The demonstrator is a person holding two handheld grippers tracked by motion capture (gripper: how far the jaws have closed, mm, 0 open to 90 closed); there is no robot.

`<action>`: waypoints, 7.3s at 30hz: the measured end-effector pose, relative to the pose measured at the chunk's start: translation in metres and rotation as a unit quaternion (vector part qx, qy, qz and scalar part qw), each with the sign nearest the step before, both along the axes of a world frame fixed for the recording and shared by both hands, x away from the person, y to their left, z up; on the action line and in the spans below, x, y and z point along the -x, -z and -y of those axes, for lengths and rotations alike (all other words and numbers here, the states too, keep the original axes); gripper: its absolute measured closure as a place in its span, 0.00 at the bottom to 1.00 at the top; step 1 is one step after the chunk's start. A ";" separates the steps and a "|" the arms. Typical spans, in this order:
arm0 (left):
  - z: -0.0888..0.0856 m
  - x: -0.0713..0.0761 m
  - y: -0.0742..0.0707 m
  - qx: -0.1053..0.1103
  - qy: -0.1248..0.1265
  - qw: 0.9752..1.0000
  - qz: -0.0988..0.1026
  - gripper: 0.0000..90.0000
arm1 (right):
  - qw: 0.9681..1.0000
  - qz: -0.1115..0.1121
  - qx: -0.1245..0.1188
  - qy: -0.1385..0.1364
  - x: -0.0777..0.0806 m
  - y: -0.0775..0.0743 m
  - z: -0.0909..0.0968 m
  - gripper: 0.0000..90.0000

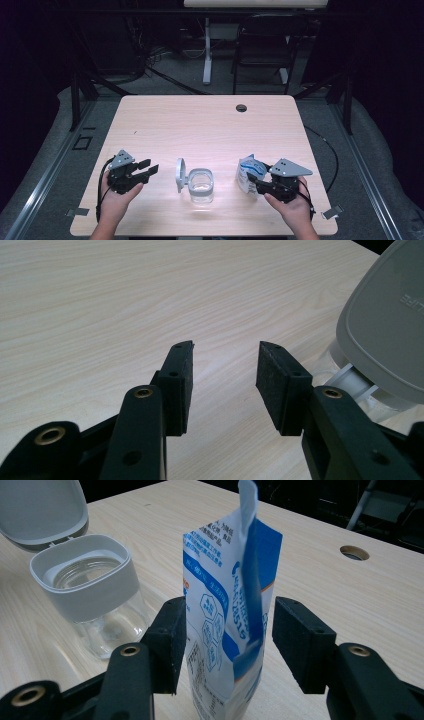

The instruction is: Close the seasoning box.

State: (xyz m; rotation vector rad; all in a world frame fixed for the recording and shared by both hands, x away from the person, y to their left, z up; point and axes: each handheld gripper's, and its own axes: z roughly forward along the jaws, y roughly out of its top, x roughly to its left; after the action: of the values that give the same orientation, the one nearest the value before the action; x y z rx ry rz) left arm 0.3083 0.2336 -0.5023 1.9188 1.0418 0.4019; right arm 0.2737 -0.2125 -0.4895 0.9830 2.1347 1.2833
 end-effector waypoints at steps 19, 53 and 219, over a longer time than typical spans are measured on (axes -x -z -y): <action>-0.001 0.000 0.000 -0.006 0.000 1.000 -0.001 0.64 | 1.000 0.003 0.001 0.019 0.008 0.025 -0.003 0.50; -0.002 -0.001 0.003 -0.003 -0.006 1.000 0.001 0.64 | 1.000 -0.010 0.013 0.026 0.000 0.069 -0.008 0.46; -0.008 -0.002 0.004 -0.006 -0.019 1.000 0.002 0.58 | 0.982 0.079 0.173 -0.015 -0.018 0.039 -0.045 0.54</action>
State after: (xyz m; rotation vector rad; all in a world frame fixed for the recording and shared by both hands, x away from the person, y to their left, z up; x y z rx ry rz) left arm 0.3100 0.2417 -0.5058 1.9106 1.0769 0.4356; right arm 0.2916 -0.1676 -0.5287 0.6831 2.1572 0.9245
